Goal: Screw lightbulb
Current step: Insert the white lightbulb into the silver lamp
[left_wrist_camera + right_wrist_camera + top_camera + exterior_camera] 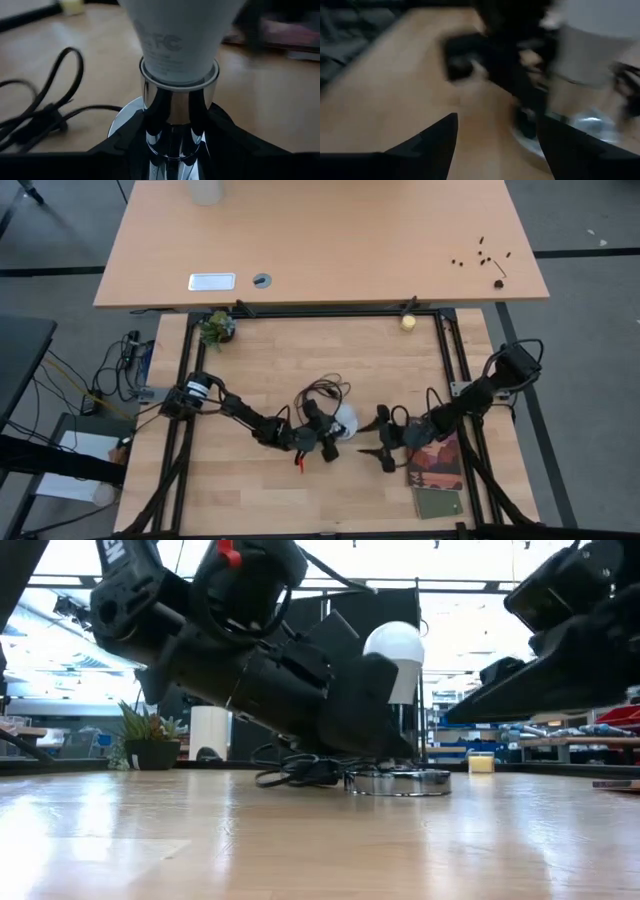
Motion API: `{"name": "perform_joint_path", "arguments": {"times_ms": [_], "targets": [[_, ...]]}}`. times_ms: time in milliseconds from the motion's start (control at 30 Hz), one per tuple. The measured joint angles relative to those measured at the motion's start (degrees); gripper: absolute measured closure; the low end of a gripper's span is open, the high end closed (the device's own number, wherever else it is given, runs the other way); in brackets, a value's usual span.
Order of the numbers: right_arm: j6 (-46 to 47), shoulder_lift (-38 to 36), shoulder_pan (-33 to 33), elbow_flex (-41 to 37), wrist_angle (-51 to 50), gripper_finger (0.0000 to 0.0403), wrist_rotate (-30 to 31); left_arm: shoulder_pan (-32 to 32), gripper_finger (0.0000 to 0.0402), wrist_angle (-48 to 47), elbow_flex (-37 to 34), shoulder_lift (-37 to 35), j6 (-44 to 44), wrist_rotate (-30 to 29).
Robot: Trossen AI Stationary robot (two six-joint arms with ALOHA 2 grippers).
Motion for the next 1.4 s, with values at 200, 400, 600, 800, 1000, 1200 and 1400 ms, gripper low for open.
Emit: {"name": "perform_joint_path", "arguments": {"times_ms": [200,400,600,800,1000,1200,1400], "targets": [[-1.6,0.0,-4.3,0.0,0.1,0.0127,2.7,-0.7,0.0223,-0.8,0.1,-0.1,0.5,3.0],[-4.6,0.0,-8.1,0.0,4.1,0.0128,-1.7,-1.3,0.0223,0.2,0.1,-0.1,2.1,7.3],[-5.9,0.0,-9.7,1.7,6.3,0.0132,-9.4,-1.3,0.0223,1.0,0.0,-0.1,2.5,7.6],[-5.6,-0.1,-8.1,2.3,1.8,0.0143,-9.4,-1.4,0.0223,1.3,0.0,0.0,1.9,5.1],[-3.9,-6.6,-5.2,2.1,-6.2,0.0151,-8.2,-1.3,0.0223,0.0,0.0,0.0,0.4,0.6],[0.1,-15.2,-0.6,2.1,-17.1,0.0156,-4.8,-1.1,0.0223,-1.6,0.1,-0.1,-1.1,-0.6],[-2.0,-13.0,-3.3,-0.7,-14.3,0.0157,2.4,-1.2,0.0223,-0.5,0.0,-0.1,1.1,2.8]]}}
